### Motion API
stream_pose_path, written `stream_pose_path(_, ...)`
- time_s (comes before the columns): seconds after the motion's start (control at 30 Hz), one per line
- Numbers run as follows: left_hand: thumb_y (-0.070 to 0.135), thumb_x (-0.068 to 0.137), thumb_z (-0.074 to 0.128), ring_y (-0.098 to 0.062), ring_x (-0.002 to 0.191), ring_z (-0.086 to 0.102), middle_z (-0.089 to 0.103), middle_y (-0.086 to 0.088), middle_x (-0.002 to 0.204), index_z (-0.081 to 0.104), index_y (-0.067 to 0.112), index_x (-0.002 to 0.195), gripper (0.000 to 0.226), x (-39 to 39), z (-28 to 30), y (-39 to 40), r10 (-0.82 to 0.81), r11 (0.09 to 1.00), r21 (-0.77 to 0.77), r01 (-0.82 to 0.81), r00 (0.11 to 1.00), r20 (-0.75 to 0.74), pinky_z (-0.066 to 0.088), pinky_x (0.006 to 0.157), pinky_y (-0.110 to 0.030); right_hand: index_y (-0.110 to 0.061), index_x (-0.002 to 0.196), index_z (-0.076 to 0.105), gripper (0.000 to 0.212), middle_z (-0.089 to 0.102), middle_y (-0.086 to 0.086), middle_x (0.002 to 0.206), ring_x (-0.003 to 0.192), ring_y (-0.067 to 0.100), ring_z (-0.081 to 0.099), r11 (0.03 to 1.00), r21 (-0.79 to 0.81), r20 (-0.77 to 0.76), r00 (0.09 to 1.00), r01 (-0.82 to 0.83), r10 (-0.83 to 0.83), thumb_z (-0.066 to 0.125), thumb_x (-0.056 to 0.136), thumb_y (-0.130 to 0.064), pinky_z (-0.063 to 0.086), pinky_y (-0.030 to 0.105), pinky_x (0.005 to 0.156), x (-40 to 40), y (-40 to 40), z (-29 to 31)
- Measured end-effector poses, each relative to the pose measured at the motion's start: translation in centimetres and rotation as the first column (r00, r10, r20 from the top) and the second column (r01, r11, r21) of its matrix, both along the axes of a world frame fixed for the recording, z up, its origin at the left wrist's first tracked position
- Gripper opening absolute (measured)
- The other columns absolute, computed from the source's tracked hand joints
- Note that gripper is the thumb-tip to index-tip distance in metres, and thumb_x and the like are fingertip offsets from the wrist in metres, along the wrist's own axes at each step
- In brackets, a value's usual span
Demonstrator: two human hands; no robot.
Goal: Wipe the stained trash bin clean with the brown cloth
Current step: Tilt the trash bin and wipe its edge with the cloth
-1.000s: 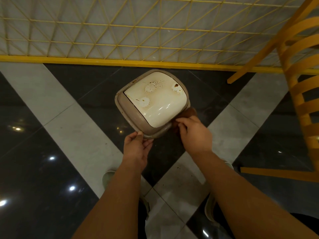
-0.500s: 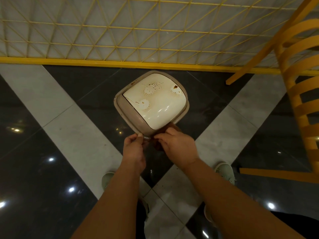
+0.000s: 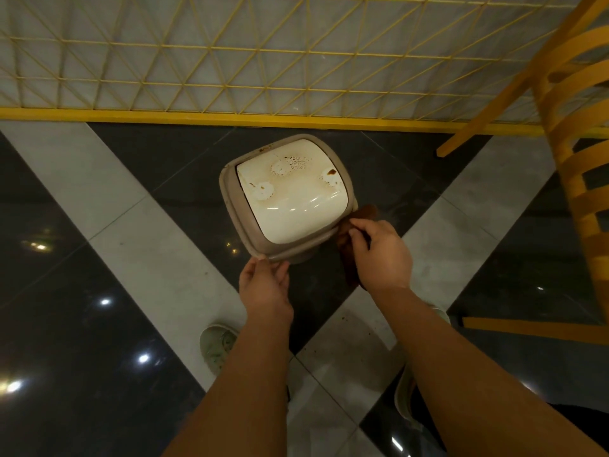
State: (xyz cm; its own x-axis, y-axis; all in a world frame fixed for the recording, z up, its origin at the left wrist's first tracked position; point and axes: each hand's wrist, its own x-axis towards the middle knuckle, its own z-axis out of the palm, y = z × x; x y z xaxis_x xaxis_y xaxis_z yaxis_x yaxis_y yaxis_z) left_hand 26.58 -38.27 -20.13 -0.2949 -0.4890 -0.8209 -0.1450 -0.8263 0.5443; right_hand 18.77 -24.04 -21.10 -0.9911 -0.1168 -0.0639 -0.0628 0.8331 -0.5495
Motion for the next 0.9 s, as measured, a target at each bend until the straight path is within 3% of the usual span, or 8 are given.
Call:
stream_pose_path(0.13, 0.012, 0.098, 0.047, -0.024, 0.092, 0.067, 0.066, -0.011, 0.098, 0.046, 0.012, 0.122, 0.025, -0.3, -0.2, -0.2, 0.001, 1.000, -0.009, -0.001, 1.000, -0.023, 0.047, 0.098, -0.041, -0.030, 0.115, 0.064, 0.023, 0.060, -0.003, 0.113, 0.086, 0.010, 0.059, 0.999, 0.036, 0.017, 1.000, -0.003, 0.002, 0.049, 0.097, -0.030, 0.043, 0.019, 0.070, 0.2, -1.2, 0.3)
stream_pose_path(0.27, 0.012, 0.098, 0.046, -0.023, 0.088, 0.066, 0.064, -0.011, 0.097, 0.045, 0.012, 0.123, 0.025, -0.2, -0.1, 0.1, -0.023, 0.998, -0.060, 0.022, 0.999, -0.024, 0.052, 0.092, -0.039, -0.026, 0.111, 0.065, 0.021, 0.060, 0.000, 0.108, 0.085, 0.015, 0.061, 0.970, 0.023, 0.050, 0.969, -0.241, 0.240, 0.050, 0.096, -0.027, 0.052, 0.027, 0.073, 3.3, -4.5, 0.5)
stream_pose_path(0.37, 0.010, 0.099, 0.045, -0.029, 0.095, 0.064, 0.063, -0.017, 0.104, 0.046, 0.005, 0.125, 0.026, -0.1, -0.2, -0.1, -0.039, 0.995, -0.095, 0.036, 0.999, -0.027, 0.051, 0.092, -0.043, -0.024, 0.111, 0.067, 0.021, 0.062, 0.002, 0.107, 0.086, 0.018, 0.062, 0.905, 0.064, 0.009, 0.907, -0.421, 0.421, 0.054, 0.095, -0.024, 0.054, 0.031, 0.074, 4.1, -5.8, 0.7)
stream_pose_path(0.47, 0.009, 0.098, 0.045, -0.023, 0.084, 0.066, 0.064, -0.012, 0.094, 0.048, 0.016, 0.105, 0.010, 0.0, -0.1, -0.8, -0.052, 0.996, -0.070, 0.049, 0.998, -0.028, 0.054, 0.085, -0.036, -0.029, 0.109, 0.069, 0.021, 0.064, 0.002, 0.101, 0.083, 0.020, 0.063, 0.875, 0.140, -0.031, 0.882, -0.462, 0.471, 0.057, 0.093, -0.024, 0.054, 0.034, 0.070, 2.1, -3.8, 1.2)
stream_pose_path(0.53, 0.008, 0.098, 0.046, -0.023, 0.085, 0.068, 0.064, -0.011, 0.095, 0.047, 0.019, 0.102, 0.012, 0.0, -0.1, -0.9, -0.056, 0.998, -0.031, 0.054, 0.998, -0.041, 0.052, 0.088, -0.035, -0.033, 0.108, 0.068, 0.021, 0.063, -0.001, 0.102, 0.081, 0.017, 0.062, 0.919, 0.163, -0.024, 0.930, -0.359, 0.367, 0.055, 0.093, -0.026, 0.051, 0.028, 0.066, 0.5, -1.7, 1.3)
stream_pose_path(0.63, 0.009, 0.097, 0.047, -0.023, 0.088, 0.068, 0.065, -0.012, 0.098, 0.048, 0.020, 0.103, 0.012, 0.2, 0.0, -0.9, -0.059, 0.998, -0.018, 0.059, 0.998, -0.031, 0.052, 0.090, -0.036, -0.036, 0.110, 0.066, 0.023, 0.063, -0.003, 0.113, 0.091, 0.014, 0.061, 0.988, 0.138, 0.057, 0.997, -0.064, 0.057, 0.049, 0.096, -0.030, 0.044, 0.022, 0.071, -2.0, 0.6, 1.1)
stream_pose_path(0.73, 0.013, 0.096, 0.051, -0.021, 0.092, 0.068, 0.067, -0.011, 0.104, 0.051, 0.016, 0.118, 0.022, 0.3, 0.1, -1.2, -0.010, 0.999, -0.038, 0.010, 1.000, -0.005, 0.051, 0.093, -0.036, -0.032, 0.117, 0.063, 0.025, 0.063, -0.004, 0.117, 0.093, 0.009, 0.053, 0.973, 0.009, 0.240, 0.945, 0.229, -0.224, 0.049, 0.097, -0.029, 0.041, 0.024, 0.078, -3.3, 1.5, 0.9)
stream_pose_path(0.9, 0.023, 0.100, 0.044, -0.019, 0.095, 0.066, 0.068, -0.007, 0.107, 0.047, 0.016, 0.133, 0.034, 0.4, 0.2, -0.7, 0.116, 0.993, 0.014, -0.116, 0.993, 0.008, 0.043, 0.104, -0.039, -0.033, 0.118, 0.062, 0.025, 0.061, -0.008, 0.115, 0.095, 0.005, 0.050, 0.902, -0.211, 0.303, 0.902, 0.377, -0.307, 0.052, 0.096, -0.030, 0.039, 0.022, 0.082, -0.9, 1.6, 0.4)
